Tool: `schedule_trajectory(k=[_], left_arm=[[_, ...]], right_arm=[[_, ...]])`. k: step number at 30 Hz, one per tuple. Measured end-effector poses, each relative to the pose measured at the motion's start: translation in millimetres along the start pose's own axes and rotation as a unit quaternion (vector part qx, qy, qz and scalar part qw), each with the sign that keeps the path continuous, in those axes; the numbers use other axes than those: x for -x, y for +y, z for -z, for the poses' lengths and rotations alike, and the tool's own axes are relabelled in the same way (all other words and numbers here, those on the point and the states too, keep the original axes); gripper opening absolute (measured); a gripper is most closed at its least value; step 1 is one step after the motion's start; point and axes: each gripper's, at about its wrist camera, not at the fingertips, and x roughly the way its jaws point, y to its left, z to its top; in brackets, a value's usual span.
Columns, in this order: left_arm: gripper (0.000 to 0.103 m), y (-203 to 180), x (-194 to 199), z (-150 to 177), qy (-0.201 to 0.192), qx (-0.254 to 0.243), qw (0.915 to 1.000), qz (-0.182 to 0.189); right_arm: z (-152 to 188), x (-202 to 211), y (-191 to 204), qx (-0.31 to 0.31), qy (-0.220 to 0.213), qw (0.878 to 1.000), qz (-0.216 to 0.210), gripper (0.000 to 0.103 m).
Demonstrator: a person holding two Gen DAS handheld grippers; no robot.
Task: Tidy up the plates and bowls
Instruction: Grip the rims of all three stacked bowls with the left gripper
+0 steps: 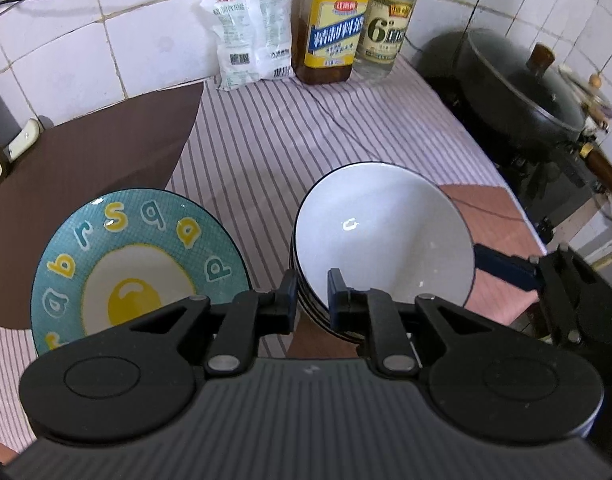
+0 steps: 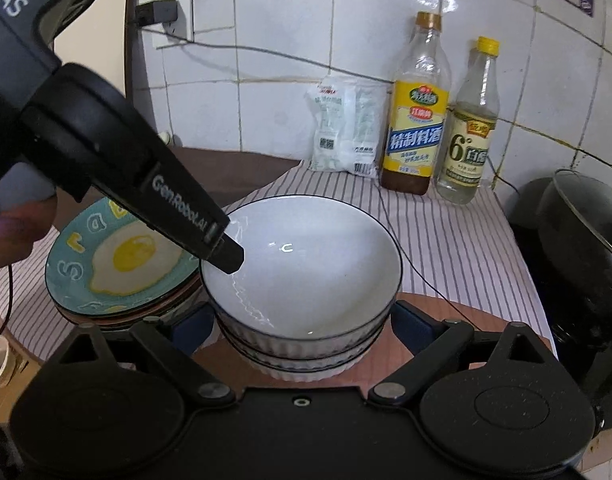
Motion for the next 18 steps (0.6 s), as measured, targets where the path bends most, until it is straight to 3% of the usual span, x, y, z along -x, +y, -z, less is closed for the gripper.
schedule_trajectory(k=[8,18], left_arm=[[0.020,6.0,41.2,19.9,-0.044,0.033,0.9977,0.039],[0.034,0.4,63.4,64.2,-0.095,0.009,0.9945,0.042]], right_arm=[[14.0,40.5,7.1,0.005,-0.051,0.999,0.011,0.098],[34.4,68.9,23.1,0.051,-0.105,0.993,0.003,0.098]])
